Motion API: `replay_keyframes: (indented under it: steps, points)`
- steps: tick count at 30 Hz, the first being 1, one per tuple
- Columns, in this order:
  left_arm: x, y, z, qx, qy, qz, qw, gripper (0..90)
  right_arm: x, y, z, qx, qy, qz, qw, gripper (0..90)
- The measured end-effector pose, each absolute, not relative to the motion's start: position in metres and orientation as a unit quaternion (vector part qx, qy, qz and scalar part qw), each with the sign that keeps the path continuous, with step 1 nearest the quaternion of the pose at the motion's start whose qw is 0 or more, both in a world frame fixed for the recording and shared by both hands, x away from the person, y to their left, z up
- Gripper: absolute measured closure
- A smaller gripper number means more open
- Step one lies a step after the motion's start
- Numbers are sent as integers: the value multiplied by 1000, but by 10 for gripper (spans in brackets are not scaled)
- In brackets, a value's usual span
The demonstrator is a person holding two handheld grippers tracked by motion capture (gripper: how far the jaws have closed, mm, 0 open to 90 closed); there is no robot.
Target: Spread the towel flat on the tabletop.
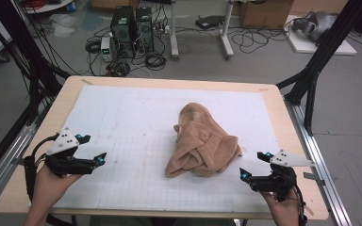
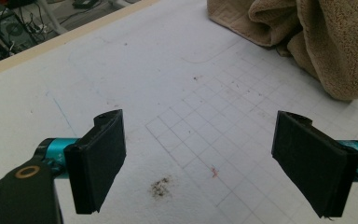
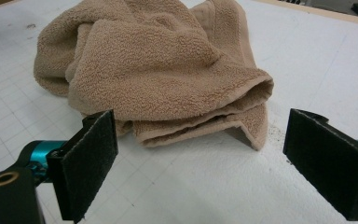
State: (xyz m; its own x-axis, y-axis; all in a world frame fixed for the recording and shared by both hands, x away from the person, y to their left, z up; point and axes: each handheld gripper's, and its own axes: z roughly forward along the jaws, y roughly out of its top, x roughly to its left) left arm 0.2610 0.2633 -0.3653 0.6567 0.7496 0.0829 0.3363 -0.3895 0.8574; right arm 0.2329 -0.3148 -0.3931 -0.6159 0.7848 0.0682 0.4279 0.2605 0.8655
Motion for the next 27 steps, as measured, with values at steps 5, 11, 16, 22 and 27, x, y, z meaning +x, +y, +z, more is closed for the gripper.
replay_keyframes:
  steps: [5,11,16,22,27]
  points:
    - [264,263,-366,799,345,230,435,179,235,-316,-394,393,769,466,194,89]
    - [262,263,-366,799,346,226,437,180,234,-315,-394,392,767,470,192,89]
    - [260,263,-366,797,344,225,442,180,232,-314,-390,390,765,474,196,89]
    - [255,267,-365,794,345,230,444,181,234,-309,-384,382,768,473,200,89]
    - [256,267,-364,793,345,231,446,181,251,-295,-370,361,781,468,202,89]
